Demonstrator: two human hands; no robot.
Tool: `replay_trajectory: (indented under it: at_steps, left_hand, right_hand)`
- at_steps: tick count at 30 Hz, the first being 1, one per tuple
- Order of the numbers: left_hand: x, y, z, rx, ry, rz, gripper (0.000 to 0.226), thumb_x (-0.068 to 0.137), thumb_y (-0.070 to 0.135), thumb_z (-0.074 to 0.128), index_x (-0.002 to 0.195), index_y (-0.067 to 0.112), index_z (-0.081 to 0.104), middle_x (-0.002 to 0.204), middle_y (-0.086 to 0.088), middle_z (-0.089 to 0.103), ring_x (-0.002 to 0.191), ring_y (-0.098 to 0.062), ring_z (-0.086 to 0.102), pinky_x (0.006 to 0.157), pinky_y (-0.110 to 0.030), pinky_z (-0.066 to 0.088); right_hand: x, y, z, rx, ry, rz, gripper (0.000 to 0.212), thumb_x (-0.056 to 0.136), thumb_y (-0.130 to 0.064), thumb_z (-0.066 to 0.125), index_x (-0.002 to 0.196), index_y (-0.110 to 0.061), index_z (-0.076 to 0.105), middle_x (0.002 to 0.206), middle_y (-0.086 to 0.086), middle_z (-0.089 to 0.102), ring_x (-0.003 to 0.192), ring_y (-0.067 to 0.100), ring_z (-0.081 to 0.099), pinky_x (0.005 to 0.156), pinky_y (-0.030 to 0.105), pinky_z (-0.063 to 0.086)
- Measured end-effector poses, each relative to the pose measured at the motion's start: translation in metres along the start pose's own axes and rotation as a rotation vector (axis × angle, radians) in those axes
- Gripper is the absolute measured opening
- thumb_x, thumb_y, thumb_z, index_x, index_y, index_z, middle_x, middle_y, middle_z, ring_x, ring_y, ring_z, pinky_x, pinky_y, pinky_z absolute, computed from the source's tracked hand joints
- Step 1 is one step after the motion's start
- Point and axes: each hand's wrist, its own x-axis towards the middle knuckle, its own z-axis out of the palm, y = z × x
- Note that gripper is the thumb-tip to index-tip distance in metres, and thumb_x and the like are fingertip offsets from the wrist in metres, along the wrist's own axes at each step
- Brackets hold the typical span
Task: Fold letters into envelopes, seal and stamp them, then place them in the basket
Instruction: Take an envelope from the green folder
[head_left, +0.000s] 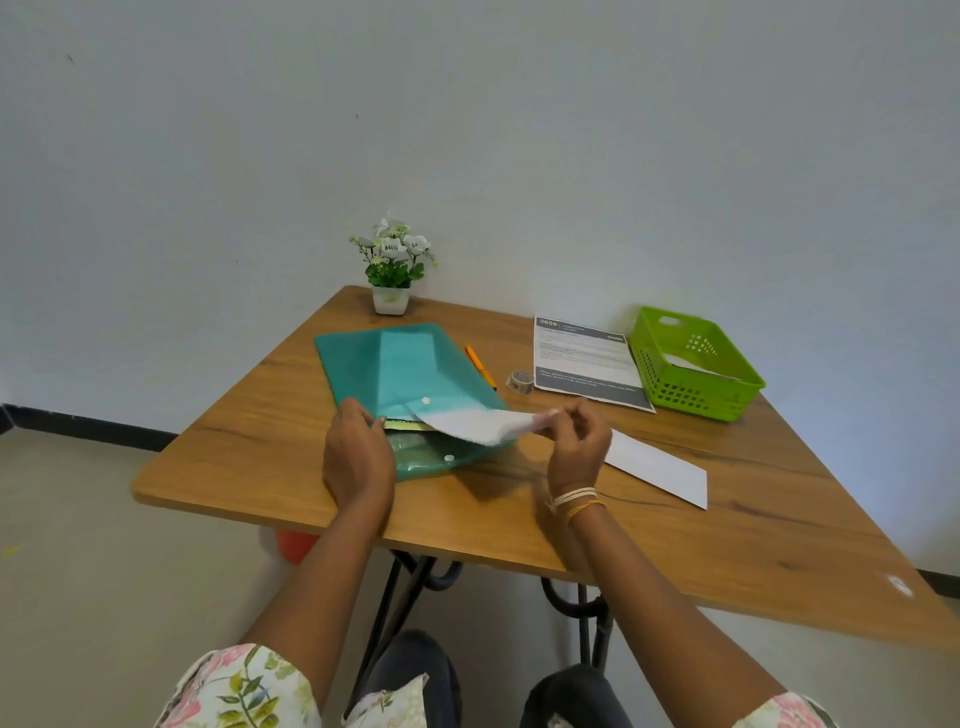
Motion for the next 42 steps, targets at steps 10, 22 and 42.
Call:
replay_trajectory:
  at_steps: [10,22,42]
  left_hand:
    - [-0.003,0.001,-0.003,0.034,-0.139,0.081,0.007,0.075,0.011,0.055,0.081,0.015,0.054,0.092,-0.005,0.059,0.088,-0.028,0.055,0.076,-0.038,0.043]
    - [-0.02,0.005,-0.001,0.336,-0.247,0.824,0.036,0.08,0.051,0.064,0.099,0.021,0.071,0.123,-0.002,0.065,0.125,-0.022,0.053,0.115,-0.054,0.016]
    - [-0.016,0.003,0.004,0.431,-0.137,0.767,0.055,0.077,0.006,0.069,0.13,0.013,0.056,0.135,-0.011,0.054,0.13,-0.03,0.046,0.113,-0.055,0.02]
  right_hand:
    - [0.041,-0.007,-0.041,-0.237,-0.055,0.64,0.007,0.082,-0.009,0.064,0.075,-0.011,0.062,0.082,0.009,0.058,0.075,0.022,0.053,0.069,0.034,0.049]
    - [0.054,-0.028,-0.014,-1.022,-0.717,0.436,0.047,0.088,-0.056,0.055,0.113,-0.016,0.063,0.121,0.012,0.059,0.104,0.027,0.055,0.08,0.03,0.043]
    - [0.096,-0.029,-0.081,-0.215,-0.588,0.879,0.012,0.088,-0.015,0.064,0.097,-0.009,0.068,0.076,0.01,0.073,0.058,0.022,0.068,0.055,0.029,0.056]
